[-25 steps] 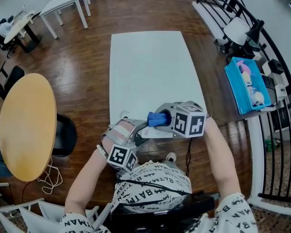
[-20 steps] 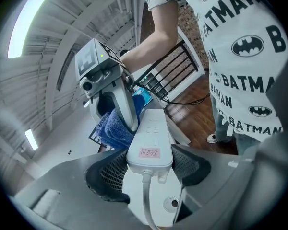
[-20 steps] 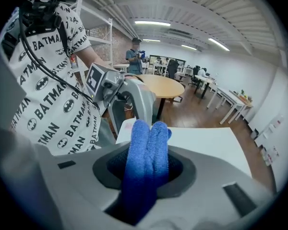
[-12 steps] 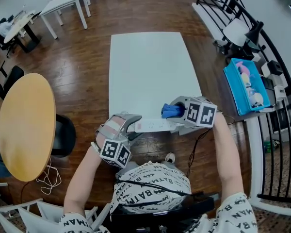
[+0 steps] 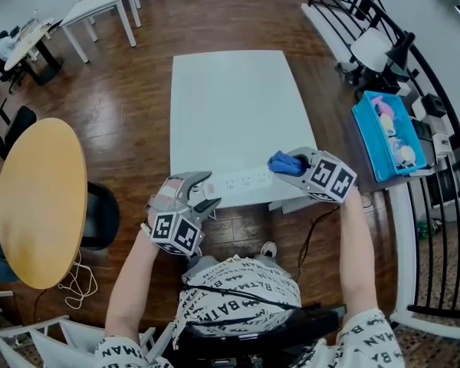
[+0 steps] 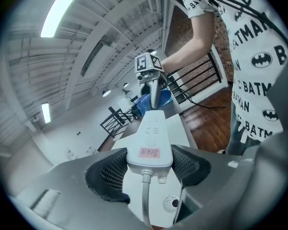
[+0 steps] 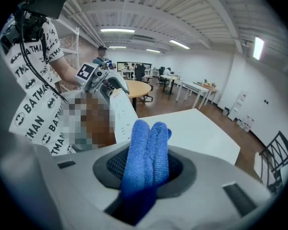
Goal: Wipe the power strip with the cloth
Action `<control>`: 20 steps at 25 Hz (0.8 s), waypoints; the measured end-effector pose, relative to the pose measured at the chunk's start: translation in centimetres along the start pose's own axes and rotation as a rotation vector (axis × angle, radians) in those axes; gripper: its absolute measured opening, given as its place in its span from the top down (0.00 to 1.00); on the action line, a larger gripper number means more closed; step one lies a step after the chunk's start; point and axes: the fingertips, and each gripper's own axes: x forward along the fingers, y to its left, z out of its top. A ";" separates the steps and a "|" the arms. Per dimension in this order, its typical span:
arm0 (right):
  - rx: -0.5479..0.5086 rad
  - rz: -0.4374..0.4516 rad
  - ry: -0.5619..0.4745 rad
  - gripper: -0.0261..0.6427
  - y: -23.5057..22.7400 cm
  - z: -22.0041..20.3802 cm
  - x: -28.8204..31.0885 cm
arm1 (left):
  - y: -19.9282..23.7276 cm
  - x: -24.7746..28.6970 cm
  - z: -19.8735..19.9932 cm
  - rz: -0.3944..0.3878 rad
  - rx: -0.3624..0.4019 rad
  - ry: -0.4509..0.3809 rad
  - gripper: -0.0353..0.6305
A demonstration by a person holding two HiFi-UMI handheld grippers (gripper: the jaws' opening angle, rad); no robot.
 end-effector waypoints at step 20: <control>0.331 -0.384 -0.105 0.76 -4.0 -1.4 1.9 | 3.2 4.4 -2.5 0.115 -0.301 0.027 0.52</control>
